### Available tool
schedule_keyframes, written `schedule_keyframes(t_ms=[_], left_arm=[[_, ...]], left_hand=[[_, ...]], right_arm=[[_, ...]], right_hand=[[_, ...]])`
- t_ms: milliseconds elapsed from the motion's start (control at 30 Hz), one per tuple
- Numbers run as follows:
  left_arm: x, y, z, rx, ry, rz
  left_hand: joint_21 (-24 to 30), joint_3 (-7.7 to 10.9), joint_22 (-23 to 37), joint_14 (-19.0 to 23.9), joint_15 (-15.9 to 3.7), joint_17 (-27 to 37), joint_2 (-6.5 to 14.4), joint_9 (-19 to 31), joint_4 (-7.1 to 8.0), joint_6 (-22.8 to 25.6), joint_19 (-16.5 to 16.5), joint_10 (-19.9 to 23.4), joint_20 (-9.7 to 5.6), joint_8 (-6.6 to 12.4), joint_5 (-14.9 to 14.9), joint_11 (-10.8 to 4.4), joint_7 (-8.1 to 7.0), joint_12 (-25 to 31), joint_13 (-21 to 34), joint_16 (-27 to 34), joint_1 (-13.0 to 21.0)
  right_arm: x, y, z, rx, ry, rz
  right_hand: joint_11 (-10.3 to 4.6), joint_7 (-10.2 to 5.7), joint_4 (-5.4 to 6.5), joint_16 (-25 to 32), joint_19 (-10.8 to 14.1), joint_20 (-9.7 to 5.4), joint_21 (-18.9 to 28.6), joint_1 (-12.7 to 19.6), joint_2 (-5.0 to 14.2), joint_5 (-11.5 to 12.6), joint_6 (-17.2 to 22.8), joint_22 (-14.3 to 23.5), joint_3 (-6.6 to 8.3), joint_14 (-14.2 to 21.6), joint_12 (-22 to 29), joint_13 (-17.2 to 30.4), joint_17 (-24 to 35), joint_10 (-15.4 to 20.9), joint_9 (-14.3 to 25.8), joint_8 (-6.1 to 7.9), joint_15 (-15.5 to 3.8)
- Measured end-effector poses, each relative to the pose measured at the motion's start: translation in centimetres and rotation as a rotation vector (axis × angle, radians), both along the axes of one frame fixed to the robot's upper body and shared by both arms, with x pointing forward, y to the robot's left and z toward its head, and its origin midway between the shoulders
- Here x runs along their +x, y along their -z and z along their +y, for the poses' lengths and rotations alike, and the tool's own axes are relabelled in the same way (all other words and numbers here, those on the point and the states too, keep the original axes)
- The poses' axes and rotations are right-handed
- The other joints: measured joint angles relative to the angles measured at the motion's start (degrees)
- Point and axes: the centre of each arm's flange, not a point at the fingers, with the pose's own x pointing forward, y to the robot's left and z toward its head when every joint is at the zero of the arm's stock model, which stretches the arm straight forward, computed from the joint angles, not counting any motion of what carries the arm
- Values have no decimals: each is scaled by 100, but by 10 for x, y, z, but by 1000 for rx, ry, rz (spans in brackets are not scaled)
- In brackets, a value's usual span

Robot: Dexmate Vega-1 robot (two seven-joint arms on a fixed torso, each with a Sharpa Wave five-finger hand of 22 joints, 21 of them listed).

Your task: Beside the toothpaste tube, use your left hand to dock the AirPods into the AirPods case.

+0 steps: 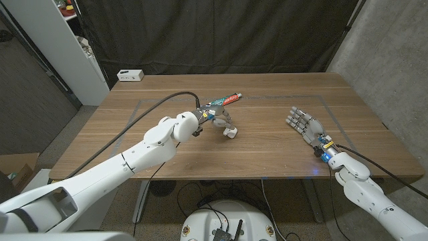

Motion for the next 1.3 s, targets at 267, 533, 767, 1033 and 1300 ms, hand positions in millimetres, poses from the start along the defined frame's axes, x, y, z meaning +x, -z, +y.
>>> schedule_keyframes(t_ms=[267,533,767,1033,1300], left_arm=[[-4,-8,2,-17,-31,-53],[-13,-29,1,53,-69,-96],[-15,-38,2,120,-104,-75],[-12,-35,-1,137,-114,-37],[-4,-29,-7,148,-129,-7]], left_hand=[[-34,143,-15,-397,3,-42,16,-97,-194,-582,-211,-383,-5,21,45,2,-124,-99,40,-94,250],[-161,49,-68,-929,12,-58,-233,-127,-316,-333,-474,-862,78,116,153,94,-18,-166,62,-138,358],[-161,-185,-68,-971,12,-43,-420,-127,-122,-192,-514,-888,59,148,240,82,81,-166,58,-106,68],[-161,-343,-68,-970,12,-40,-480,-121,36,-192,-513,-888,59,148,322,82,81,-166,45,-86,-223],[-161,-341,-68,-970,12,-41,-408,-110,35,-256,-534,-949,78,148,404,83,17,-155,45,-86,-151]], right_arm=[[1,-1,2,-5,-1,5],[2,-4,2,-14,-2,13],[1,-6,3,-25,-8,17],[0,-6,3,-34,-12,22],[-3,-6,1,-40,-10,25]], right_hand=[[0,0,24,0,-31,30,0,0,0,0,0,0,24,0,0,0,0,0,0,0,0],[0,0,24,0,-31,30,0,0,0,0,0,0,24,0,0,0,0,0,0,0,0],[0,0,24,0,-31,30,0,-23,23,0,0,0,24,0,0,0,-1,0,0,0,0],[0,-21,24,0,-31,30,0,-23,23,0,-21,0,24,0,0,0,-1,0,0,0,0],[0,-21,24,0,-62,61,0,-23,23,0,-21,0,23,0,0,0,-1,0,0,0,0]])
